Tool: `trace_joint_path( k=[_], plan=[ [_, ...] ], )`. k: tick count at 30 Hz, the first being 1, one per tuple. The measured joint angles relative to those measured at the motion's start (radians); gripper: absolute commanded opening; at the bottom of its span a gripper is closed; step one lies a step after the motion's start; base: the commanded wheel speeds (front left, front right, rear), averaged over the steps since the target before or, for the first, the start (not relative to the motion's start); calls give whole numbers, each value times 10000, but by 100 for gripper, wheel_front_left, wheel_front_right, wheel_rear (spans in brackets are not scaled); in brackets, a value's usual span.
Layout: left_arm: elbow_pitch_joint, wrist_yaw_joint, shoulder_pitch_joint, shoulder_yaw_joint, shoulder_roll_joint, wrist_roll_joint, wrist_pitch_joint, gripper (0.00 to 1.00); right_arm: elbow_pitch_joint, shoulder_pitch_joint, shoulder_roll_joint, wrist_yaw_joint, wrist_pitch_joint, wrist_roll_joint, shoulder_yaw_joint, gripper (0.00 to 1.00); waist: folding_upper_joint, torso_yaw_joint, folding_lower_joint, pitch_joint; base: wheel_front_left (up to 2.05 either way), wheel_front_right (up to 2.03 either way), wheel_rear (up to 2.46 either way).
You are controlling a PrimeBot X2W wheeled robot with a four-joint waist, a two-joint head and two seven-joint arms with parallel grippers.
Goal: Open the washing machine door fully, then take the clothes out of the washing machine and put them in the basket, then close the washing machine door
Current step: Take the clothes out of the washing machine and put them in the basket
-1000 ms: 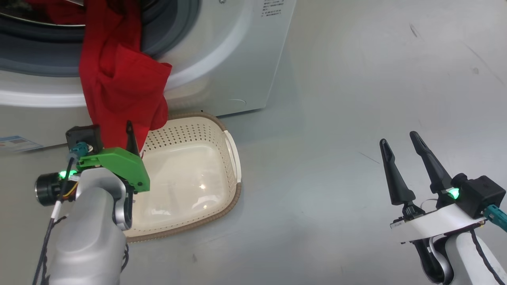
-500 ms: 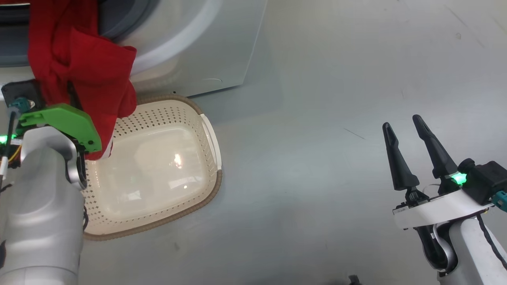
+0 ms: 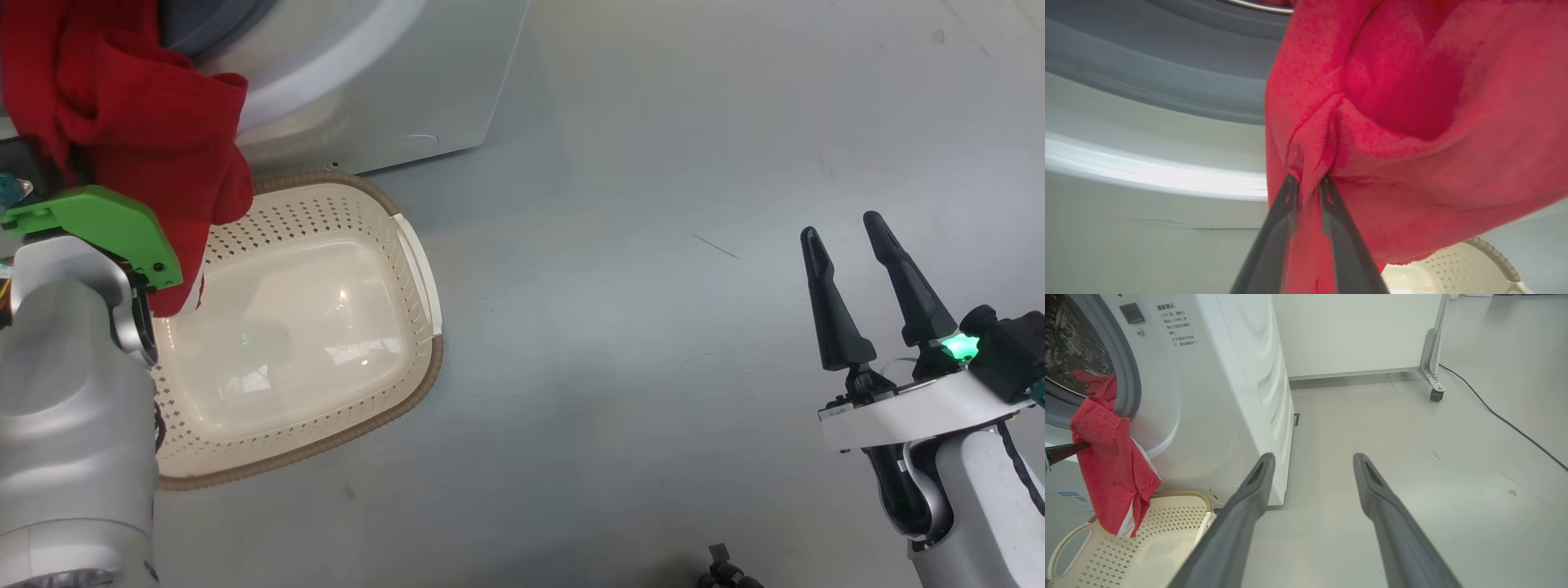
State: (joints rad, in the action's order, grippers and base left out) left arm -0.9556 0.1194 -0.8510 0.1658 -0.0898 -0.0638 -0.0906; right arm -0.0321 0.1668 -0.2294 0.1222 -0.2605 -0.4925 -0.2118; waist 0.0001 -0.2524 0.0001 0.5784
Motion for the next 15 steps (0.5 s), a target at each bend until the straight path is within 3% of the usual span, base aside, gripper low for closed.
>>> trace_joint_path(
  k=[15],
  plan=[
    [-102, 0, -206, 744, 579, 330, -1308, 0, -12, 160, -247, 0, 0, 0, 178, 100, 0, 446, 0, -35, 0, 0, 0]
  ],
)
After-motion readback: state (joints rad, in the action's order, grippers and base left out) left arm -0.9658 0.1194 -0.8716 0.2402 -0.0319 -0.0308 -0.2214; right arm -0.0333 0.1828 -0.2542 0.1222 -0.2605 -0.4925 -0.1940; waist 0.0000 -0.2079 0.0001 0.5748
